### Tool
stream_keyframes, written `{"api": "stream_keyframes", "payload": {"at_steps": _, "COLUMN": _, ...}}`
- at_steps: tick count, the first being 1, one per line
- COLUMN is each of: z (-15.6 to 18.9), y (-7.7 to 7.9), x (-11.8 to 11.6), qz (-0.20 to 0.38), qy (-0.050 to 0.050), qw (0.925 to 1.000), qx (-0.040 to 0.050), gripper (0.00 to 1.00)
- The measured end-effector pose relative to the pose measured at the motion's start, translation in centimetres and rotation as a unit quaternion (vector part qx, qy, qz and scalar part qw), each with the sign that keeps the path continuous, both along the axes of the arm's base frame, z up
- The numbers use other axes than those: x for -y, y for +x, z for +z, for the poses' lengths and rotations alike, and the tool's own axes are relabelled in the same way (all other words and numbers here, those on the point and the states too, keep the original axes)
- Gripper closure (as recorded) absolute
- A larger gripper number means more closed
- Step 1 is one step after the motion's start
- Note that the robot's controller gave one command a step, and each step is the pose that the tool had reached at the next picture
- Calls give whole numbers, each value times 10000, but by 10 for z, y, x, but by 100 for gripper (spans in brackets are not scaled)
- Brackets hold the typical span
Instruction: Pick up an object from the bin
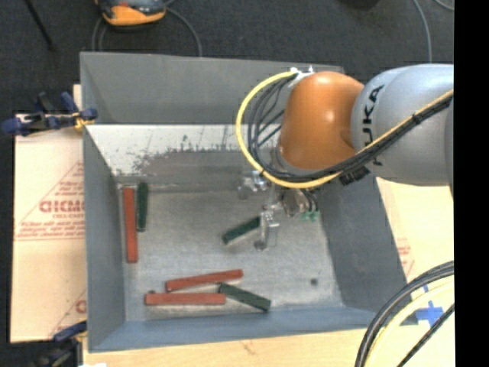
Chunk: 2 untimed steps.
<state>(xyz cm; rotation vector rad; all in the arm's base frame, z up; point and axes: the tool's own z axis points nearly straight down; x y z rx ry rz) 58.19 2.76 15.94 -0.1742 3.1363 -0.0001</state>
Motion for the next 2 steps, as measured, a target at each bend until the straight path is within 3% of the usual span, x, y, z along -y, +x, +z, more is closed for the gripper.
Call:
{"api": "stream_keyframes", "payload": {"at_steps": 1, "z": -22, "y": 15, "x": 10, "qz": 351, "qy": -4, "qw": 9994, "qx": 34, "gripper": 0}}
{"api": "stream_keyframes", "payload": {"at_steps": 2, "z": -66, "y": 21, "x": 5, "qz": 1141, "qy": -7, "qw": 9935, "qx": 29, "gripper": 0}}
